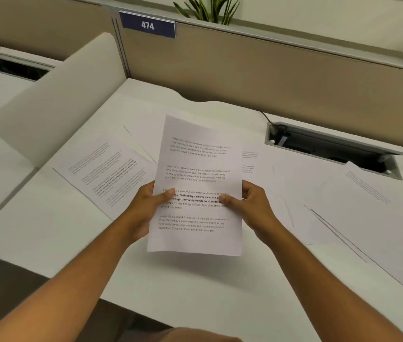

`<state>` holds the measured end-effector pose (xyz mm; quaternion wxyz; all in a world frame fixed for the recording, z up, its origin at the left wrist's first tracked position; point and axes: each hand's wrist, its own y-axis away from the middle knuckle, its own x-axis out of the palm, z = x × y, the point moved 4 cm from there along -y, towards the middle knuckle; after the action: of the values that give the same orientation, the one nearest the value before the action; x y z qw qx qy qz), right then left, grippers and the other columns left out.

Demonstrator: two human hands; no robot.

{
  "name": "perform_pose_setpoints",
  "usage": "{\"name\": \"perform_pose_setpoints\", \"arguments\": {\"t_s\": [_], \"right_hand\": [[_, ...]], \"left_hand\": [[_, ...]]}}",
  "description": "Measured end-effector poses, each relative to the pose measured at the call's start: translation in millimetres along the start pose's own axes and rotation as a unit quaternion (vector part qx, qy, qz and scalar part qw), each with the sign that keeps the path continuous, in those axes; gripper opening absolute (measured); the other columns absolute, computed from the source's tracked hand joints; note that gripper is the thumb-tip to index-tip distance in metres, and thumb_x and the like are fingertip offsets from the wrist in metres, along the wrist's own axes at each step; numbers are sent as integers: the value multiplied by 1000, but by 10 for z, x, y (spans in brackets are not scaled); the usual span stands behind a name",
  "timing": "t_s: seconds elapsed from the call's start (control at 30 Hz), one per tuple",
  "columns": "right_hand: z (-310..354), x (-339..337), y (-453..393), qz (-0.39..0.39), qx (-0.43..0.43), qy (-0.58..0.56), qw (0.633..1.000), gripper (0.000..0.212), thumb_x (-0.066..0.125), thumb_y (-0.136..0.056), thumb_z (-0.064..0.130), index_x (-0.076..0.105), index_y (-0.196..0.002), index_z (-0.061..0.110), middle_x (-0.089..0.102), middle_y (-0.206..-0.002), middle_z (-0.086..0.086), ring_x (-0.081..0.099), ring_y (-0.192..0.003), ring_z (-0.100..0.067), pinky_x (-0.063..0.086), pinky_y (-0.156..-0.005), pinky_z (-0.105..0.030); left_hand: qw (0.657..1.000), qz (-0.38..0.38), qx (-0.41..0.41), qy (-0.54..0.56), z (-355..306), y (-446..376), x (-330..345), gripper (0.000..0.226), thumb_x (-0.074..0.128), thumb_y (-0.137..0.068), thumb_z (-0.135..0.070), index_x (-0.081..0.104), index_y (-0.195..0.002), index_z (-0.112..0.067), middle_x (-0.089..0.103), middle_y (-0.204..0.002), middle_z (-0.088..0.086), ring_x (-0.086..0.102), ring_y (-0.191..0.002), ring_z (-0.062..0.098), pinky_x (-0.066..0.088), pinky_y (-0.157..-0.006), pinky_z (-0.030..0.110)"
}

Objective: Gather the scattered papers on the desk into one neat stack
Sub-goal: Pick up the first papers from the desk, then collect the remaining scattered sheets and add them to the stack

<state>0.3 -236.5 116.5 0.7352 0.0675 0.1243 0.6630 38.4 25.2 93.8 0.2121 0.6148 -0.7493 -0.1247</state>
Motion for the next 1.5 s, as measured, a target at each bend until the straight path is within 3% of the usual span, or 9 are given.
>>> {"name": "perform_pose_setpoints", "arguments": {"t_s": [0.13, 0.27, 0.43, 0.63, 0.9, 1.03, 1.17, 1.23, 1.5], "right_hand": [[-9, 409, -105, -1, 30, 7, 1000, 19, 74, -97, 24, 76, -113, 14, 83, -107, 3, 80, -96, -16, 66, -78, -33], [-120, 889, -348, -39, 105, 28, 993, 37, 50, -109, 35, 75, -103, 8, 81, -93, -9, 76, -78, -22, 63, -71, -35], [-196, 1496, -830, -54, -5, 285, 957, 15, 66, -98, 20, 76, -106, 13, 75, -101, 2, 66, -89, -12, 53, -82, -26], [-135, 2073, -1415, -9, -69, 428, 901, 38, 72, -96, 24, 64, -132, 13, 63, -133, -8, 57, -124, -28, 44, -96, -31], [-36, 2543, -1801, 45, -65, 546, 834, 78, 79, -84, 44, 47, -152, 20, 61, -143, -6, 49, -131, -34, 38, -105, -45], [-63, 2576, -1903, 47, -19, 520, 853, 78, 84, -79, 36, 49, -147, 20, 69, -127, -8, 50, -124, -34, 39, -101, -44], [-44, 2456, -1739, 66, 2, 425, 903, 15, 77, -86, 20, 67, -94, 12, 68, -90, -4, 61, -83, -24, 41, -64, -31], [-83, 2267, -1517, 65, 19, 378, 923, 15, 72, -91, 16, 62, -79, 17, 66, -81, 2, 59, -71, -17, 40, -58, -29], [-385, 926, -438, -123, 106, 95, 982, 24, 76, -94, 12, 76, -118, 14, 82, -109, -6, 79, -100, -29, 63, -87, -44]], "left_hand": [[999, 7, -23, 35, 28, -52, -484, 37, 67, -107, -16, 68, -143, -19, 81, -130, 14, 78, -117, 42, 61, -98, 67], [998, -11, -24, 65, -40, -133, -1176, 37, 64, -107, -13, 69, -143, -18, 80, -132, 16, 78, -117, 42, 64, -94, 63], [994, -43, -25, 97, -54, -211, -2099, 40, 63, -106, -13, 67, -146, -17, 79, -134, 16, 79, -114, 40, 69, -82, 52], [990, -50, -36, 125, 54, -281, -2706, 44, 60, -106, -9, 64, -149, -13, 77, -138, 19, 79, -115, 41, 69, -83, 53], [986, -54, -36, 153, 59, -408, -2890, 52, 66, -97, -11, 64, -149, -13, 78, -136, 18, 81, -108, 37, 69, -81, 52], [984, -54, -37, 164, 47, -481, -2936, 47, 62, -103, -7, 65, -149, -13, 78, -136, 18, 79, -107, 36, 70, -80, 51], [986, -52, -30, 158, 18, -569, -2965, 50, 64, -100, -9, 64, -150, -15, 77, -137, 17, 78, -112, 38, 70, -81, 51], [986, -47, -28, 159, -8, -608, -2957, 53, 66, -97, -10, 63, -150, -15, 77, -139, 17, 76, -115, 39, 69, -82, 52], [987, -27, -33, 155, -30, -747, -2821, 49, 62, -103, -6, 64, -150, -16, 76, -141, 17, 75, -117, 40, 70, -81, 50]]}}
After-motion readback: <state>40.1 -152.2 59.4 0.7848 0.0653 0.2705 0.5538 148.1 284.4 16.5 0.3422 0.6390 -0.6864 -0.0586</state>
